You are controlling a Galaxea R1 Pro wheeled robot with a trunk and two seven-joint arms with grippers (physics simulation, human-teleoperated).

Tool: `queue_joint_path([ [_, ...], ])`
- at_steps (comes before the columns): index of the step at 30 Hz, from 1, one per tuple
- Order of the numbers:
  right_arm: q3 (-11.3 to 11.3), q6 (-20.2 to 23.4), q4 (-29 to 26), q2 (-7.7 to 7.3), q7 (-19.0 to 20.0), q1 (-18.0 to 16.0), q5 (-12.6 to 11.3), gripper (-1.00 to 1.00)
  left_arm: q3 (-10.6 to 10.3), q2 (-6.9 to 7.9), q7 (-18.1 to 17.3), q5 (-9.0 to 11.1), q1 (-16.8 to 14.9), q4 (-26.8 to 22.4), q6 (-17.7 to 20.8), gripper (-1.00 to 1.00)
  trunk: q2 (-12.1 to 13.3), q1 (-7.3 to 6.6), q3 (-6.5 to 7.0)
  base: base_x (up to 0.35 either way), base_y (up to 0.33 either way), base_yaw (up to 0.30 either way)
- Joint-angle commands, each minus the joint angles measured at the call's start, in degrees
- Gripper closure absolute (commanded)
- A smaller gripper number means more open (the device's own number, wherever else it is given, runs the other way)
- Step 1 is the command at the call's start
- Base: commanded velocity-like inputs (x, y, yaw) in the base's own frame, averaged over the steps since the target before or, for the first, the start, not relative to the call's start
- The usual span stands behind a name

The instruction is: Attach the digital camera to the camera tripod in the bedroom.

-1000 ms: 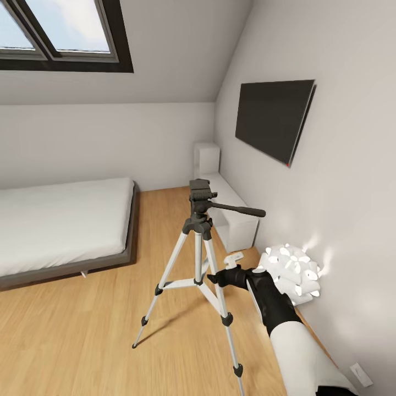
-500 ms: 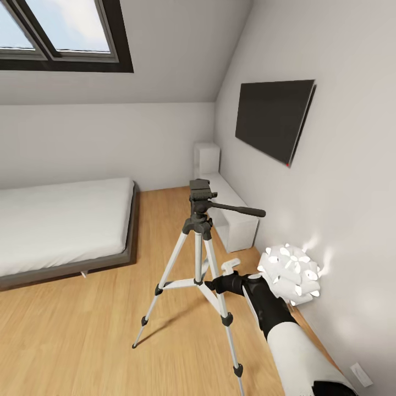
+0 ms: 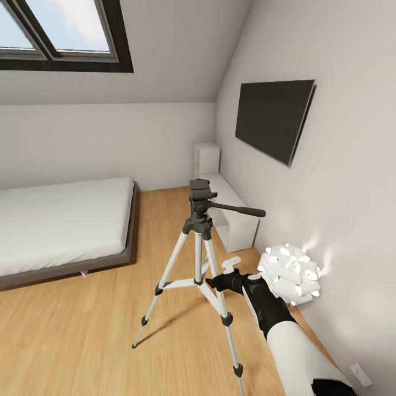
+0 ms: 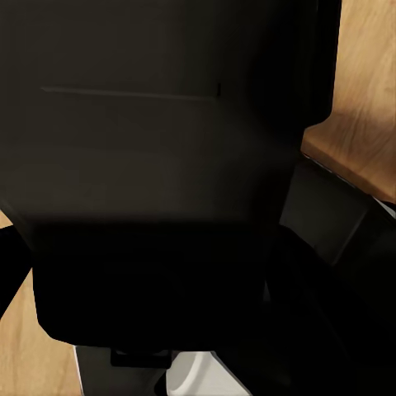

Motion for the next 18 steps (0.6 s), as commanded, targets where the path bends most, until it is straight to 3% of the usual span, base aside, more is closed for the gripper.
queue_joint_path([
  [1,-0.4,0.1,-0.1,0.10,0.5,0.0,0.6,-1.00,-0.5,0.01,-0.2,0.5,0.0,0.0,0.0,1.00,-0.1,0.03,-0.12,0.000,0.000,0.000],
  [18,-0.3,-1.7,-0.9,0.10,0.6,0.0,0.8,-1.00,-0.5,0.00,-0.2,0.5,0.0,0.0,0.1,1.00,-0.1,0.03,-0.12,0.000,0.000,0.000],
])
